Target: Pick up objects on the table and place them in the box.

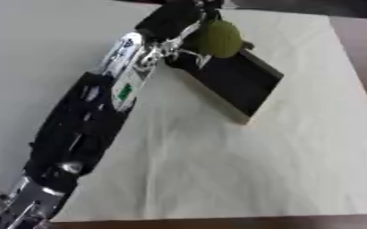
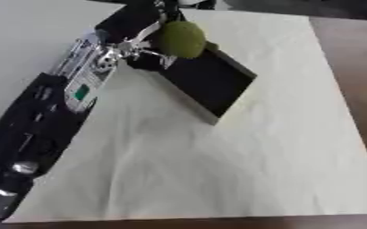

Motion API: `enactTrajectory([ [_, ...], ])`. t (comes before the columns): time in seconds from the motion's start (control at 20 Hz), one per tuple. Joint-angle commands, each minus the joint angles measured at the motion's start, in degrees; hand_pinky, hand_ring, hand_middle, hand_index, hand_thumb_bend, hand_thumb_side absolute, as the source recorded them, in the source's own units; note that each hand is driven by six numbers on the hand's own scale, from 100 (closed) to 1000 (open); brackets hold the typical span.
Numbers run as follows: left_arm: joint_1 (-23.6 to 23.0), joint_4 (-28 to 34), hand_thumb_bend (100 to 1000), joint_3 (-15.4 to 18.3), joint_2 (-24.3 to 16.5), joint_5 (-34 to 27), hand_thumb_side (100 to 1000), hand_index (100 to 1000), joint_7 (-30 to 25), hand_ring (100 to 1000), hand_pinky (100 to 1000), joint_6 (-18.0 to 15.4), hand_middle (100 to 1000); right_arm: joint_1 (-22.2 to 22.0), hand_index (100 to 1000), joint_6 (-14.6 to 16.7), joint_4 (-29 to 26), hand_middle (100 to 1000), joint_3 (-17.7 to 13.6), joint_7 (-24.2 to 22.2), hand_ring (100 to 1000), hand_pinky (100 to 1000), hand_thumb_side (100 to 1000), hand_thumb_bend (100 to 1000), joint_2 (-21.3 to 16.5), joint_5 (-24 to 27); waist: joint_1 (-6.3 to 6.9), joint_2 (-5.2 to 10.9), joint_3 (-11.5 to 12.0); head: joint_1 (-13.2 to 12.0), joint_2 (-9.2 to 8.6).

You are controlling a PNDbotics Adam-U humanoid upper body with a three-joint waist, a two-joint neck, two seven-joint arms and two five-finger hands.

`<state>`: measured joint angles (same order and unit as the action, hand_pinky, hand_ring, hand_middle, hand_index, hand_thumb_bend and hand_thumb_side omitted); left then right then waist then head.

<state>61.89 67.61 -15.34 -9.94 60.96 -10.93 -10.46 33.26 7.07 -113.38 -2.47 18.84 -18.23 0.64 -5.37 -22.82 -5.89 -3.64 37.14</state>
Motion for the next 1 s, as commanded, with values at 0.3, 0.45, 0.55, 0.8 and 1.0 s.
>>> enactTrajectory([
  [0.3, -1.0, -4.0, 193, 0.4, 1.0, 1.7, 100, 944, -2.6, 834, 826, -3.8, 805, 0.2, 725, -0.4, -1.2, 631, -0.4, 0.3, 704, 841, 621, 100, -0.7, 0.2, 0.29, 0.87, 0.3, 0.7, -0.38],
  [0.45, -1.0, -3.3, 323, 0.5, 1.0, 0.8, 303, 997, -3.2, 899, 896, -4.5, 878, 0.3, 725, -0.4, -1.2, 631, -0.4, 0.3, 704, 841, 621, 100, -0.6, 0.2, 0.26, 0.67, 0.4, 0.8, -0.29],
  [0.55, -0.9, -2.4, 382, 0.6, 0.9, 0.8, 449, 1000, -2.8, 913, 910, -4.3, 886, 0.3, 725, -0.4, -1.2, 630, -0.3, 0.2, 704, 841, 622, 100, -0.6, 0.2, 0.27, 0.64, 0.4, 0.7, -0.17],
  [0.8, -1.2, 2.1, 237, 1.7, 0.4, -1.6, 427, 958, 2.3, 891, 875, -1.3, 856, 0.1, 724, -0.4, -1.2, 630, -0.4, 0.3, 703, 840, 616, 100, -0.9, 0.1, 0.42, 0.83, 0.6, 0.9, -0.11],
  [1.0, -1.5, 10.7, 132, 2.3, -1.0, -9.1, 302, 943, 7.3, 854, 833, 3.5, 809, 0.1, 723, 0.0, -1.2, 630, -0.6, 0.6, 702, 839, 610, 100, -1.3, -0.1, 0.57, 1.12, 0.9, 1.4, 0.15],
])
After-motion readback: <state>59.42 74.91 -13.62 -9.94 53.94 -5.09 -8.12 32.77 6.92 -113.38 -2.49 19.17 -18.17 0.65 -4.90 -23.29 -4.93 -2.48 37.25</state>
